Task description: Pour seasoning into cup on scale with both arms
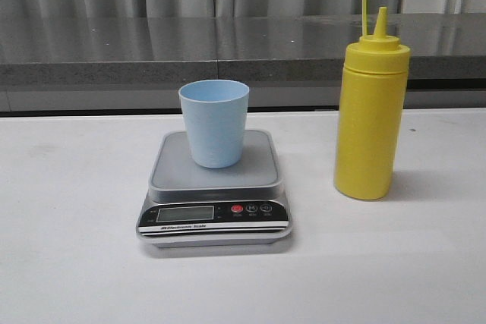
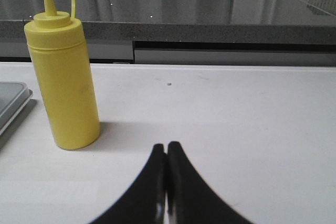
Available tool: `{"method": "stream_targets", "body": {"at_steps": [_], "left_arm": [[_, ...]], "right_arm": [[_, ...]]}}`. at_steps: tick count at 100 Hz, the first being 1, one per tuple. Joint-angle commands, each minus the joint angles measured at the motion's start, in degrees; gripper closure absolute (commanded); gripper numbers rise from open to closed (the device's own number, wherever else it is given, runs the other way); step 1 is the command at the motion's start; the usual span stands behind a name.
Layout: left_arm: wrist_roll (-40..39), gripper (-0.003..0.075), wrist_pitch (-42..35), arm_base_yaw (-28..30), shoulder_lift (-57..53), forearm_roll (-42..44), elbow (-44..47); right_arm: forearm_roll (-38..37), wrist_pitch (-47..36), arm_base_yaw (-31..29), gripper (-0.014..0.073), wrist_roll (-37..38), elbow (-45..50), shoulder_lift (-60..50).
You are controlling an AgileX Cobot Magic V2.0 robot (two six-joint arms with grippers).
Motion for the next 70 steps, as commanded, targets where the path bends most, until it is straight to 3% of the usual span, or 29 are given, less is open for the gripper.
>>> {"method": "stream_targets", "body": {"at_steps": [1, 41, 70], "left_arm": [[-0.60, 0.0738, -4.65, 0.14, 0.62, -0.01, -1.59], [-0.60, 0.0738, -4.55, 0.54, -2.93, -0.01, -1.11], [-0.60, 0.0738, -8.64, 6.24, -15.08, -0.01, 10.60]], "right_arm": [[-0.12, -4.40, -0.38, 0.0714, -0.54, 0.01, -1.00], [-0.12, -4.40, -0.38, 0.0714, -0.54, 0.01, -1.00], [-0.12, -4.35, -0.38, 0.0714, -0.54, 0.01, -1.00]]}}
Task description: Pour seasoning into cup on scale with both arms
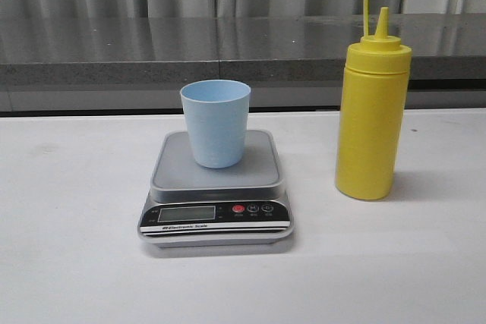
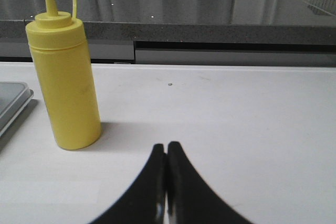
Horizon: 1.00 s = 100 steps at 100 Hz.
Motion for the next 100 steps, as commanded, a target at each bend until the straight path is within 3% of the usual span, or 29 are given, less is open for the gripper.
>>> {"method": "stream_targets", "body": {"at_steps": [1, 24, 56, 100], "left_arm": [[-0.60, 0.0738, -5.61, 2.23, -3.38, -0.01, 2.55], [-0.60, 0.0738, -6.04, 7.73, -14.42, -1.13, 12.78], [-0.68, 0.0738, -18.44, 8.66, -13.90, -1.71, 22.36], [-0.68, 0.0738, -19.15, 8.66, -13.90, -2.03, 22.59]], "right_arm": [[-0.21, -4.35, -0.38, 0.0714, -0.56, 0.01, -1.00], [-0.21, -4.35, -0.38, 0.0714, -0.56, 0.01, -1.00], [-0.21, -4.36, -0.38, 0.0714, -0.56, 0.01, -0.94], [-0.21, -4.41, -0.38, 0.0714, -0.56, 0.01, -0.94]]}}
